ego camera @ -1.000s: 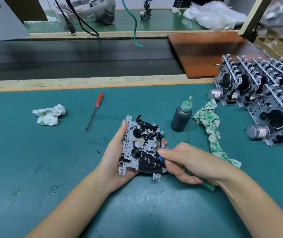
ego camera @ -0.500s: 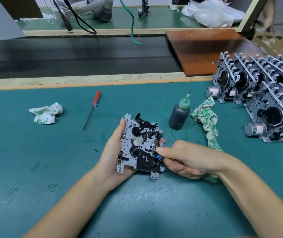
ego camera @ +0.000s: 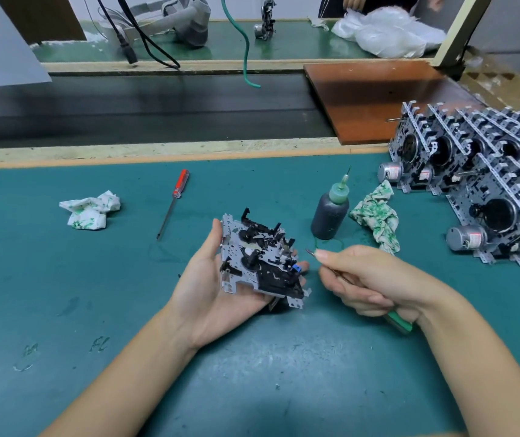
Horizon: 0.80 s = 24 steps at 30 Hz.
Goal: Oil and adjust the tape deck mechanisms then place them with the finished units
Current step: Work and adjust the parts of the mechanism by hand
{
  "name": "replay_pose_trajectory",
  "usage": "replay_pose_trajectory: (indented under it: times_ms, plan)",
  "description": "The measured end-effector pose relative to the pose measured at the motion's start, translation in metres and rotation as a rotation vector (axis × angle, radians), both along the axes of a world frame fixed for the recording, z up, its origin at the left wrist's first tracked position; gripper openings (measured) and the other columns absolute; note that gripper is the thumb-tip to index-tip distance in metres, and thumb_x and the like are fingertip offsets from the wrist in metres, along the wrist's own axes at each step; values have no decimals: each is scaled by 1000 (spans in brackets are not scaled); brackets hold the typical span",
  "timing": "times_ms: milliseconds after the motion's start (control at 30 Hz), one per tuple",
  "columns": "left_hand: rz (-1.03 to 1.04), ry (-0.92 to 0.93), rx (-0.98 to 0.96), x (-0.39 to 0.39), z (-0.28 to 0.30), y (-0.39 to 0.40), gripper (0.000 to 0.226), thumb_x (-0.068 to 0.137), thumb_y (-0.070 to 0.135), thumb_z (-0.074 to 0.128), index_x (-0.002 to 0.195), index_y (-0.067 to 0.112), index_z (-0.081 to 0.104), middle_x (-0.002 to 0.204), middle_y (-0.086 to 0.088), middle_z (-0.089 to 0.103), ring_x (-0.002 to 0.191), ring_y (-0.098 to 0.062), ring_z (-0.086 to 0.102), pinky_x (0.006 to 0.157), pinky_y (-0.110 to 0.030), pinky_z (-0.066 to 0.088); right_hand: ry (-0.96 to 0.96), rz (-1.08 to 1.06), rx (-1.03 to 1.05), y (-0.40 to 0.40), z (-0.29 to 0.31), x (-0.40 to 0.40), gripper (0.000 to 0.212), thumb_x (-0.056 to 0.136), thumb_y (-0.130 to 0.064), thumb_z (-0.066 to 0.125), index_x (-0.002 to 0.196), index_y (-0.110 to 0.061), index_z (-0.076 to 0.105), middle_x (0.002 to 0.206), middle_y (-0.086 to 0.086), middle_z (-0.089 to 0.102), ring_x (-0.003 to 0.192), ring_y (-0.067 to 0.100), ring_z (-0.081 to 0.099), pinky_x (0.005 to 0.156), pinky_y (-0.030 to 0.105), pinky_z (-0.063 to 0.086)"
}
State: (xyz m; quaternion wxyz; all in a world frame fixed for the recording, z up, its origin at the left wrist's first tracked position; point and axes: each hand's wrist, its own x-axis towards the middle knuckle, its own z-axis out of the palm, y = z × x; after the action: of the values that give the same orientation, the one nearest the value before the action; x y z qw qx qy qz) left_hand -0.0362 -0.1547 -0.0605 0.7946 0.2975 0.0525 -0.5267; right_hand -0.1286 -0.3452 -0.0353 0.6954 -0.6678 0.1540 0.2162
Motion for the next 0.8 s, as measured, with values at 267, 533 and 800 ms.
replay_pose_trajectory:
  times_ms: [267, 533, 800]
  plan:
    - [-84, -35, -33, 5, -2, 3, 78, 92, 63, 30, 126, -2, 57, 131, -26, 54, 119, -46, 53, 100, -58, 42, -98, -65, -166, 1, -2, 0, 56, 97, -38, 40, 49, -17, 59, 30, 0, 31, 26, 9, 19, 33, 13, 19]
    - [-449, -221, 1, 14, 4, 15, 60, 91, 55, 43, 125, 10, 62, 137, -24, 49, 123, -54, 43, 101, -67, 33, -478, 36, -1424, 6, -7, -7, 27, 96, -24, 47, 119, -30, 60, 105, -9, 60, 103, 15, 49, 77, 29, 37]
    - [-506, -366, 355, 12, 11, 13, 63, 74, 71, 52, 92, 17, 78, 97, -8, 74, 85, -20, 72, 68, -26, 57, -718, 224, -1434, 17, -14, -39, 51, 71, -56, 67, 100, -14, 66, 90, -4, 63, 85, 20, 60, 76, 25, 34]
